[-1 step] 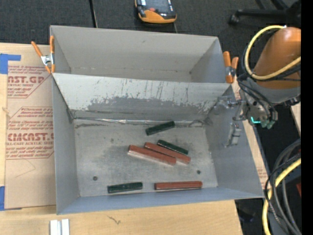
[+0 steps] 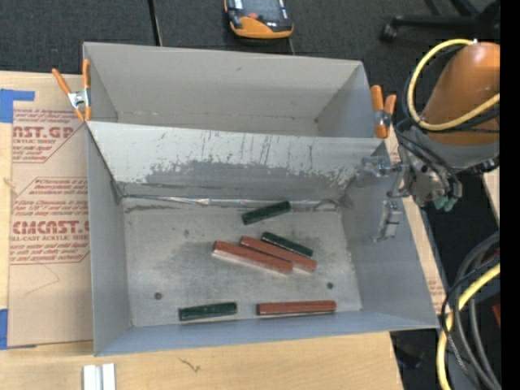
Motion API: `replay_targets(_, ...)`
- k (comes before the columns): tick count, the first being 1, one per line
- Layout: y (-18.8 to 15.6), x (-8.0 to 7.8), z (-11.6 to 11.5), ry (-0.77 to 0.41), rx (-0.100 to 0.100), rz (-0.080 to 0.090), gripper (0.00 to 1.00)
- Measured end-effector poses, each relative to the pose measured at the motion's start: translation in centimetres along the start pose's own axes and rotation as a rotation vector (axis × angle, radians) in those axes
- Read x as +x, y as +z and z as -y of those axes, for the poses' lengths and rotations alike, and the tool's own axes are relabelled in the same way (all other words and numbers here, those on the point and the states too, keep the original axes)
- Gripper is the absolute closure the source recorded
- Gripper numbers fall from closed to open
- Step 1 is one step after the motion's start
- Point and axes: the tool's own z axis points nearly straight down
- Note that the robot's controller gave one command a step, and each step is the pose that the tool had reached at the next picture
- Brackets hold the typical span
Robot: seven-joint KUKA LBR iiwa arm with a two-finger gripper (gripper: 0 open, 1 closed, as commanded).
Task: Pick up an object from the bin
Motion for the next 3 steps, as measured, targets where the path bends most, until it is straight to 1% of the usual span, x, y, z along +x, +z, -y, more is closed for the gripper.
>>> replay_targets(1,7.8,2.4,-5.3,0.031,-0.001,0.003,0.0)
replay_targets(2,7.8,1.2,-7.8,-0.068,-0.002,-0.004,0.0)
replay_targets(3,8.7,1.7,-14.0,0.002,-0.002,0.0,0.0)
